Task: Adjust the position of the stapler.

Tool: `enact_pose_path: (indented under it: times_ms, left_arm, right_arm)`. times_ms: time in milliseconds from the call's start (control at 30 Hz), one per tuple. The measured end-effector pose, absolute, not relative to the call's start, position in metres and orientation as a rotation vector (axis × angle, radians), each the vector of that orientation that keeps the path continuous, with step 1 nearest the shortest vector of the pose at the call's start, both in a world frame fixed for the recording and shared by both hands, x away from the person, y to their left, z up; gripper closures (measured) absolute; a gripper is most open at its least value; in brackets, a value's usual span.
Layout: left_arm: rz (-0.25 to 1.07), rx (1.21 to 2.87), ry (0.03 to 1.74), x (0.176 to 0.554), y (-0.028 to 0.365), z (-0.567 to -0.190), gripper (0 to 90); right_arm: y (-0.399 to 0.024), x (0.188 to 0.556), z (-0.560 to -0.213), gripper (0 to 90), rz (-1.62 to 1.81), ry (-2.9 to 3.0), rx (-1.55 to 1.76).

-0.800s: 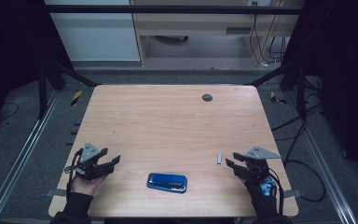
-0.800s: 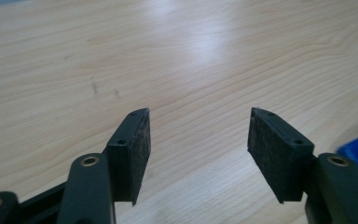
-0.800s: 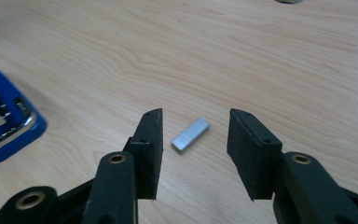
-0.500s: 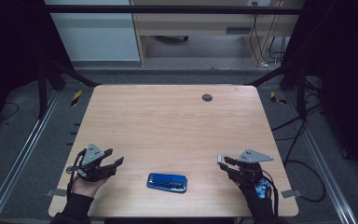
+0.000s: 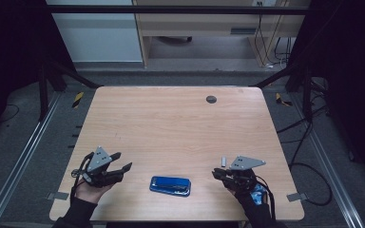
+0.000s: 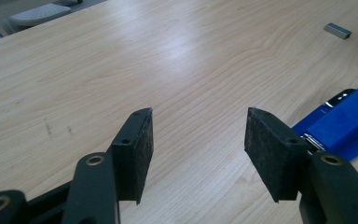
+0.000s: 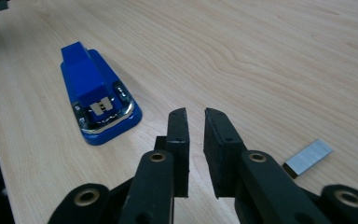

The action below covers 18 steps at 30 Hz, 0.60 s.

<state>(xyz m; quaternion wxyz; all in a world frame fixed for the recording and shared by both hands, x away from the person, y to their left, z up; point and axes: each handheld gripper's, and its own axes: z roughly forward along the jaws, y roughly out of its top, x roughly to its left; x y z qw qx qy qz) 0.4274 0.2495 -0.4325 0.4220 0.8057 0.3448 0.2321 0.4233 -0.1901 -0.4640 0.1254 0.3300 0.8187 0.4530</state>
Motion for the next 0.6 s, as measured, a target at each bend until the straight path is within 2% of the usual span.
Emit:
enact_pose_path:
  times_ms: [200,600]
  left_arm:
    - [0.543,2.074,0.780,0.427,0.239,-0.429,41.9]
    - [0.477,2.156,0.653,0.428,0.209,-0.425,41.7]
  right_arm:
    - [-0.183,0.421,-0.465,87.6,1.315,2.431,0.925]
    - [-0.180,0.418,-0.464,90.0,1.353,2.437,0.928]
